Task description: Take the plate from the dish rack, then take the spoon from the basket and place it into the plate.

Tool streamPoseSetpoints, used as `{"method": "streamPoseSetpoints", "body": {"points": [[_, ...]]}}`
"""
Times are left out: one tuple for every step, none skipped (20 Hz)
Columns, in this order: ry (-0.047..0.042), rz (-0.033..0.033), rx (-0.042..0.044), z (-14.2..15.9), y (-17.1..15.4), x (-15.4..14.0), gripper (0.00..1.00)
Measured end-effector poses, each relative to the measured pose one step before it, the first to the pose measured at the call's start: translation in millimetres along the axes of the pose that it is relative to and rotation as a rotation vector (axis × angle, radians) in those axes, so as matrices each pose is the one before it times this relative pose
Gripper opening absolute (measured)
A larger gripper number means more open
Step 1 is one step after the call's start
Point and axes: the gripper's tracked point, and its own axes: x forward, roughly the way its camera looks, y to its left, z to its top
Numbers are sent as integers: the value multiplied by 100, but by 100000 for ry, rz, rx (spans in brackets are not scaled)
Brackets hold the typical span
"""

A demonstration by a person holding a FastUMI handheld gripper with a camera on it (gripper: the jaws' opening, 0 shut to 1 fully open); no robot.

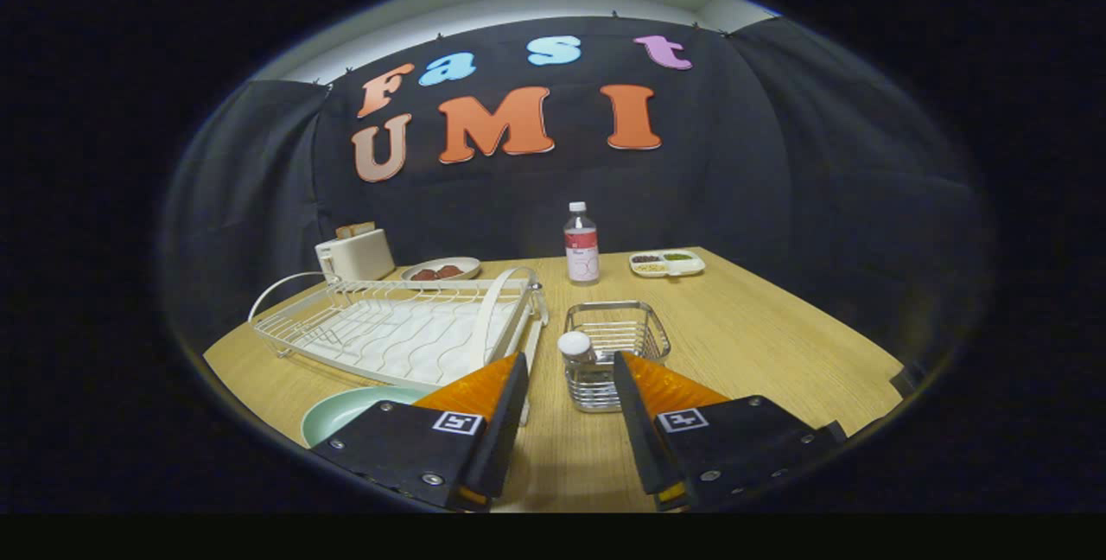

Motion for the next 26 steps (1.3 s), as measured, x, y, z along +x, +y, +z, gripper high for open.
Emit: {"method": "streamPoseSetpoints", "body": {"points": [[-1549, 355, -1014, 291, 158, 113, 56], [-1346, -1363, -1122, 100, -319, 298, 54], [-1157, -1574, -1016, 133, -304, 289, 48], [-1013, -1703, -396, 42, -312, 173, 44], [-896, -706, 282, 114, -82, 121, 39], [-1174, -424, 722, 198, 18, 150, 36], [-768, -517, 559, 123, -22, 96, 28], [-330, -1006, 315, 131, -267, 25, 23], [155, 414, 8, -90, 97, 39, 15], [-74, -564, 74, 89, -133, -19, 14], [146, 100, 610, 204, -57, 39, 13], [-354, -125, 935, 334, -40, -69, 13], [147, 213, 1145, 286, -29, -64, 12], [-310, -72, 826, 363, -83, -11, 11], [-262, -117, 719, 454, -104, -47, 10], [-573, -101, 691, 482, -95, -208, 10], [-830, 131, 348, 611, 41, -156, 10], [-974, -36, -170, 643, 39, -227, 10], [-1047, -136, -808, 657, -46, -300, 10], [-1340, -676, -898, 723, -115, -293, 10], [-979, -387, -924, 717, -129, -238, 10], [-947, -89, -643, 547, 123, -431, 10], [-647, 445, -439, 580, 147, -374, 10], [-972, 447, -37, 626, 156, -386, 10], [-620, 420, 113, 592, 43, -379, 10], [-634, 539, 399, 435, 84, -407, 10]]}}
